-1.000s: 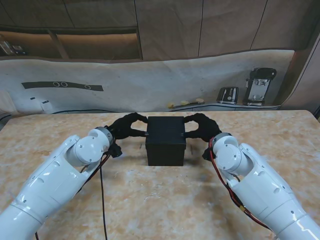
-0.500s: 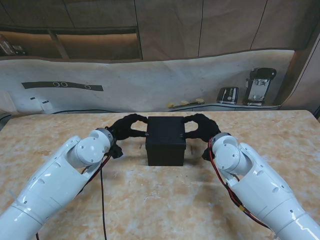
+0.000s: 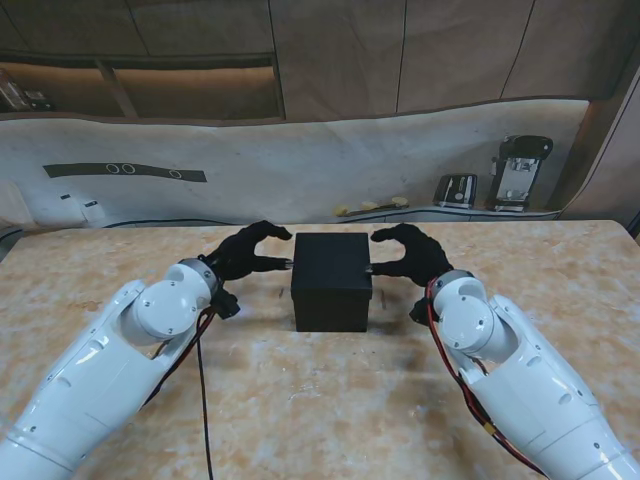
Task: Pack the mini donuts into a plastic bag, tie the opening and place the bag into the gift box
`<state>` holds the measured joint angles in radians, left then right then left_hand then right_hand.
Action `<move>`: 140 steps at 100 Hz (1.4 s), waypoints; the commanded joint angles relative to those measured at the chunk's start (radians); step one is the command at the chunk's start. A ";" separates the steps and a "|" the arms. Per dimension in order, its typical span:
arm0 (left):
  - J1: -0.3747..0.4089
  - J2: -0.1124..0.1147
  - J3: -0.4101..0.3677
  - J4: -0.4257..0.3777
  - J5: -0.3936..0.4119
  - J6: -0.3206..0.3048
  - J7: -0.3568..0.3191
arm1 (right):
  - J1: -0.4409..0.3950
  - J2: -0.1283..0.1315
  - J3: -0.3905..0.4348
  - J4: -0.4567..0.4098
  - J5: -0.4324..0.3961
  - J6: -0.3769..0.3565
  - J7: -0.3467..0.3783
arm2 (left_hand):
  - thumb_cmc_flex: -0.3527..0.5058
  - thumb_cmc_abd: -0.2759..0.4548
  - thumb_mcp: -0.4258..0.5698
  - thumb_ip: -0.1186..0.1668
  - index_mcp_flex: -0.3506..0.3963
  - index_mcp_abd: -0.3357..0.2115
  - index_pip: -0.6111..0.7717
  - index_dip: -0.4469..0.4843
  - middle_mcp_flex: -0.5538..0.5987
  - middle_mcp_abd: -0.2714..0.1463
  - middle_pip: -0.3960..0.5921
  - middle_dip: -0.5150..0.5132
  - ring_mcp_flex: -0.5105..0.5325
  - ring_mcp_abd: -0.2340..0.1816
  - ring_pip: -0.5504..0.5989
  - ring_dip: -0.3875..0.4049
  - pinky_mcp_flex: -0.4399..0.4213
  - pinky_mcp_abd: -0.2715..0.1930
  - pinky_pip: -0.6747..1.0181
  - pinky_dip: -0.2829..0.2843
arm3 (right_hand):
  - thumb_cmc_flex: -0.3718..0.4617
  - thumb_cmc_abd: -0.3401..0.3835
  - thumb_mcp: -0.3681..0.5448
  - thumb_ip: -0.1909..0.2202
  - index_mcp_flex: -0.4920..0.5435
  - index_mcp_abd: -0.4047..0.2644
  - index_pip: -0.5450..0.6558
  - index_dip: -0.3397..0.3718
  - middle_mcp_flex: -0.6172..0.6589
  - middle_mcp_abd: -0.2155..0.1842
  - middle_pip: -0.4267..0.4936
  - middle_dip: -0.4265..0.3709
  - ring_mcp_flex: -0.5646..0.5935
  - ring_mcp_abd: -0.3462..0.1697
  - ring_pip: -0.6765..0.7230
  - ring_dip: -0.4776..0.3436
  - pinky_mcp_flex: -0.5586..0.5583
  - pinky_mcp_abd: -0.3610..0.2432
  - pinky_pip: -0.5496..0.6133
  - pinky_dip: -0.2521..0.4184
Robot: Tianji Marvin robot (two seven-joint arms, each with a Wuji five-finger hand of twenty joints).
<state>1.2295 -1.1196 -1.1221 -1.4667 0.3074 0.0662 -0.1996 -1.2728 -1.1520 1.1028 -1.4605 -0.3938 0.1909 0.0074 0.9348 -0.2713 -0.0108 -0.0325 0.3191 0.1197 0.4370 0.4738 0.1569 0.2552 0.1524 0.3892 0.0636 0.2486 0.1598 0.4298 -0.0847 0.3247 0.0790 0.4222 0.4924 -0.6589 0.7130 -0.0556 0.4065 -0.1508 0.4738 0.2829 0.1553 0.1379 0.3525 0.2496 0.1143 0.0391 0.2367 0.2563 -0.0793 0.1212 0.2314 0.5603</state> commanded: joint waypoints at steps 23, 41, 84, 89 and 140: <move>0.166 0.010 -0.123 -0.199 -0.007 0.009 0.024 | -0.138 0.013 0.100 -0.170 0.000 -0.062 0.003 | 0.009 0.025 -0.001 0.009 0.019 0.065 -0.023 -0.022 0.041 -0.026 0.090 0.035 0.055 -0.017 0.063 0.006 0.083 -0.034 0.062 0.053 | -0.061 0.029 0.007 0.019 -0.025 0.124 0.013 0.002 0.039 -0.008 0.129 0.011 0.073 -0.002 0.098 0.037 0.068 0.025 0.091 0.064; 0.303 0.008 -0.192 -0.306 0.001 -0.001 0.069 | -0.258 0.021 0.171 -0.268 -0.032 -0.125 -0.010 | 0.033 0.014 -0.001 0.008 0.111 0.135 -0.006 -0.037 0.200 0.030 0.153 -0.016 0.212 0.078 0.137 -0.035 0.190 -0.007 0.210 0.066 | -0.057 0.022 0.011 0.022 0.002 0.190 0.011 0.008 0.107 0.010 0.153 0.017 0.140 0.023 0.127 0.039 0.147 0.046 0.133 0.054; 0.556 0.009 -0.284 -0.432 0.070 -0.088 0.125 | -0.523 0.026 0.274 -0.437 -0.068 -0.215 -0.045 | 0.026 -0.001 0.000 0.010 0.126 0.145 -0.004 -0.052 0.249 0.014 0.178 -0.032 0.278 0.063 0.181 -0.044 0.102 -0.019 0.572 -0.031 | -0.060 0.015 0.011 0.028 0.044 0.262 -0.023 0.007 0.176 0.031 0.113 0.007 0.205 0.048 0.119 0.014 0.156 0.071 0.282 -0.107; 0.580 0.009 -0.288 -0.437 0.083 -0.098 0.134 | -0.544 0.024 0.278 -0.444 -0.074 -0.222 -0.059 | 0.020 0.004 -0.001 0.009 0.122 0.144 -0.006 -0.053 0.245 0.015 0.178 -0.031 0.275 0.062 0.181 -0.043 0.102 -0.018 0.575 -0.034 | -0.058 0.013 0.012 0.028 0.043 0.265 -0.025 0.005 0.179 0.031 0.114 0.008 0.207 0.050 0.121 0.013 0.155 0.066 0.292 -0.112; 0.682 0.004 -0.279 -0.444 0.116 -0.104 0.184 | -0.657 0.022 0.297 -0.469 -0.117 -0.257 -0.103 | 0.033 0.005 0.004 0.011 0.113 0.133 -0.002 -0.050 0.231 0.004 0.174 -0.028 0.257 0.052 0.168 -0.038 0.078 0.003 0.573 -0.049 | -0.057 0.013 0.032 0.026 0.053 0.280 -0.004 -0.009 0.179 0.040 0.127 0.016 0.199 0.060 0.137 0.011 0.122 -0.004 0.407 -0.273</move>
<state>1.8966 -1.1103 -1.4059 -1.9127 0.4188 -0.0426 -0.0008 -1.9117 -1.1230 1.4016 -1.9285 -0.5045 -0.0596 -0.1079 0.9493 -0.2628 -0.0113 -0.0325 0.4402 0.2630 0.4358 0.4314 0.4150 0.2819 0.3219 0.3557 0.3368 0.3226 0.3174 0.3914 0.0146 0.3289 0.6408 0.3942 0.4554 -0.6381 0.7366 -0.0478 0.4568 0.1299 0.4645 0.2820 0.3231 0.1692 0.4759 0.2566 0.3060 0.1016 0.3634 0.2701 0.0579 0.1480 0.6167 0.3045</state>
